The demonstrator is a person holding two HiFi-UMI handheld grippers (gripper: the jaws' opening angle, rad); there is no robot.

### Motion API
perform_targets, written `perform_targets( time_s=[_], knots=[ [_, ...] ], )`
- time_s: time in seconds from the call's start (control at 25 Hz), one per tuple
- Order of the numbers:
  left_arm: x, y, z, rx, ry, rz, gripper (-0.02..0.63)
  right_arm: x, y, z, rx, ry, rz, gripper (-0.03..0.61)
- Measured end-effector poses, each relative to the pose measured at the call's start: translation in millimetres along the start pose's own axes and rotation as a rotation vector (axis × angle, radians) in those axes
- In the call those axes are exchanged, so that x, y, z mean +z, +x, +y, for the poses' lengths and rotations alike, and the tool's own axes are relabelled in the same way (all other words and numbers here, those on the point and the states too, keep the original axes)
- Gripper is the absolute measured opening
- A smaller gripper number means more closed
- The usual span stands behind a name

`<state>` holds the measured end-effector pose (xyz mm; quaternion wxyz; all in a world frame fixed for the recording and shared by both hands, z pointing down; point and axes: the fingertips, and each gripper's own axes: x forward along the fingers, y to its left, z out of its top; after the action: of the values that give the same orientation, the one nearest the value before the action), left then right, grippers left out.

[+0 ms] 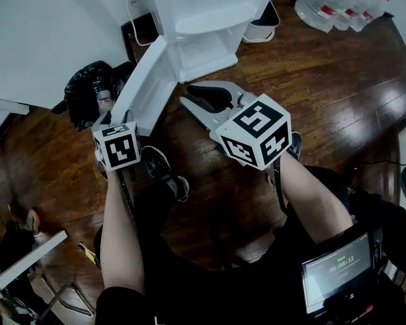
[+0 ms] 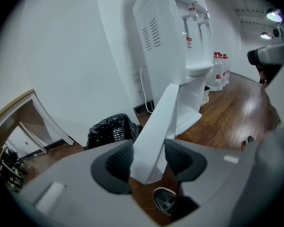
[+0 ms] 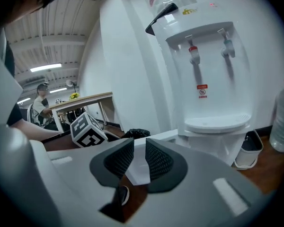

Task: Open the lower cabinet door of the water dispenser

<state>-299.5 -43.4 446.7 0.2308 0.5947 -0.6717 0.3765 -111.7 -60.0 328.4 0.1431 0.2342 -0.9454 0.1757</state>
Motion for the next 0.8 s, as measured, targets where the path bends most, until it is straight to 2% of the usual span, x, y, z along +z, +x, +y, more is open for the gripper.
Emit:
perform_targets(
  time_s=[0.12, 0.24, 0.32, 0.4, 0.48, 0.64, 0.72, 0.8],
  knots=[
    [1.7, -3.6, -7.5, -0.032, -0.037, 0.007, 0.227, 6.5, -3.9, -9.0, -0.019, 0.008, -0.012, 0.078],
    [7.1, -16.9, -17.4, -0.110, -0.177, -0.011, 0.227, 19.3, -10.6, -15.0, -0.028, 0.062, -0.055, 0.077],
    [17.7, -29.2, -15.5, -0.121, -0.284, -0.062, 0.227, 28.7, -19.7, -18.2, -0.032, 0.098, -0.092, 0.074],
    [39.2, -45.6, -16.4, -0.128, -0.342, -0.146, 0.227, 34.2, -31.8, -22.0, -0.046, 0.114, -0.120, 0.074],
    [69.4, -67.0, -28.9, -0.176, -0.367, -0.243, 0.227, 35.2, -43.9, -28.6, -0.076, 0.117, -0.136, 0.072],
    [128.8, -104.0, -90.9, -0.434, -0.409, -0.389, 0.197, 35.9, -60.3, -49.3, -0.140, 0.110, -0.168, 0.067],
    [149.6, -115.3, -123.3, -0.521, -0.387, -0.428, 0.181, 38.8, -67.1, -59.1, -0.161, 0.114, -0.199, 0.067],
    [162.4, -123.1, -154.0, -0.565, -0.325, -0.457, 0.176, 42.1, -76.7, -65.6, -0.186, 0.110, -0.234, 0.063]
  ],
)
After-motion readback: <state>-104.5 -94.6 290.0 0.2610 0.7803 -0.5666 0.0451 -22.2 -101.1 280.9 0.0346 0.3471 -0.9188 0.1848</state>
